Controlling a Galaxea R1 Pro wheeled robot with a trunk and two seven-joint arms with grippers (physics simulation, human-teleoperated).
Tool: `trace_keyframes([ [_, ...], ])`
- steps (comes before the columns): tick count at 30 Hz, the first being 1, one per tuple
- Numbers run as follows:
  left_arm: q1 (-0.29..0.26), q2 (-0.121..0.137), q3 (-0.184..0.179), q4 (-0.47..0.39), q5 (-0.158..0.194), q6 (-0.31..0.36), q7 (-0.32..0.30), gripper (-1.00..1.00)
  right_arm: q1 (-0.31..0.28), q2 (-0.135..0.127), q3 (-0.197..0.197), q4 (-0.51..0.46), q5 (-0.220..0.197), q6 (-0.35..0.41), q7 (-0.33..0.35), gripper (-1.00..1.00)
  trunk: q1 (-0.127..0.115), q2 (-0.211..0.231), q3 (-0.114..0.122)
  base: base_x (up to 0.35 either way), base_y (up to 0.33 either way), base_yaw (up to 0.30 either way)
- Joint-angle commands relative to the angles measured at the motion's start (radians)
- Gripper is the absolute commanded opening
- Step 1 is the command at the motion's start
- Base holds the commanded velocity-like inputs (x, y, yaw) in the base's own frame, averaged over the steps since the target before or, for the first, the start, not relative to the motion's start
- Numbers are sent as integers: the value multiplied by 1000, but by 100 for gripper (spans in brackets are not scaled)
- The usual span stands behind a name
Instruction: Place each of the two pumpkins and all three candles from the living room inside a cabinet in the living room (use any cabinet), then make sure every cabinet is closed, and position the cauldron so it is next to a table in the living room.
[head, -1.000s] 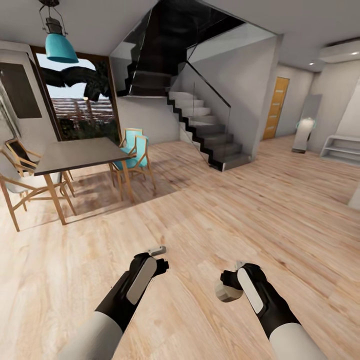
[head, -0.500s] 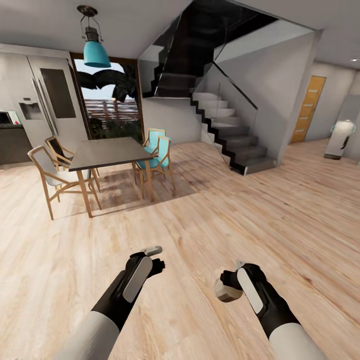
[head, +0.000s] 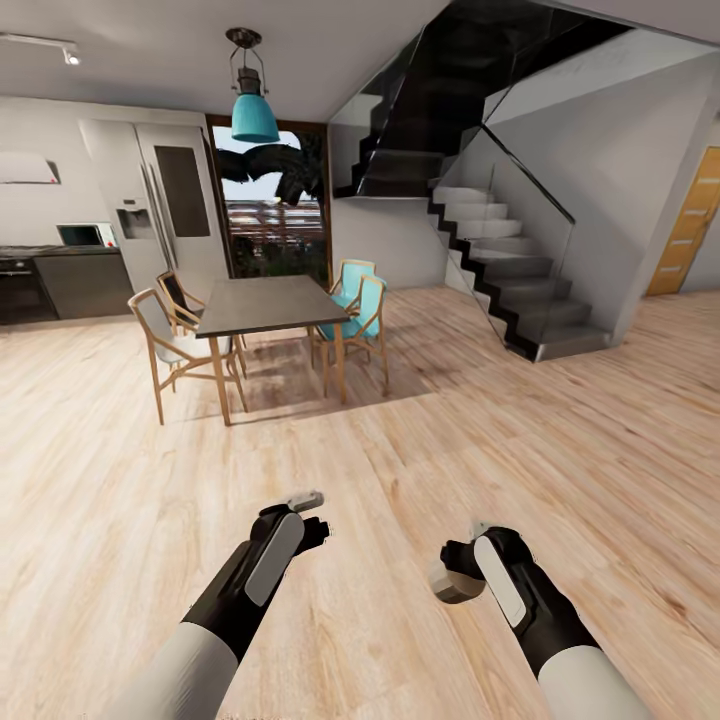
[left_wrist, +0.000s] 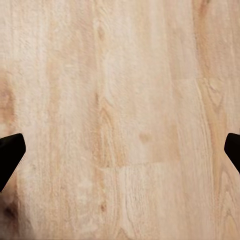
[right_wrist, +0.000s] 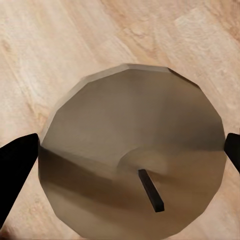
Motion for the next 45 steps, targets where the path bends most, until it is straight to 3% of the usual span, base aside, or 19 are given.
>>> trace_keyframes([
  [1,-1,0,-2,0,10,0,10,100,0,0,2,-2,-11,2,-10,-100,-4,7,2,0,0,284],
  [15,-1,8,-2,2,9,0,9,100,0,0,2,-2,-9,0,-10,-100,-58,105,46,0,0,284],
  [23,-5,121,0,2,9,-8,9,100,0,0,2,-1,-9,0,-10,-100,-88,161,71,0,0,284],
  [26,-5,145,24,2,8,-9,9,100,0,0,2,0,-10,0,-10,-100,-100,182,81,0,0,284],
  [30,-6,186,84,2,10,-7,7,100,0,0,2,0,-9,0,-10,-100,-115,210,93,0,0,284],
  [33,-6,215,94,3,10,-6,6,100,0,-1,2,-1,-9,0,-10,-100,-127,231,102,0,0,284],
  [37,-6,231,96,5,14,-6,6,100,0,-2,2,-1,-9,0,-9,-100,-142,259,115,0,0,284],
  [45,-20,229,97,10,16,-2,6,100,0,-2,2,-2,-9,2,-7,-100,-173,315,140,0,0,284],
])
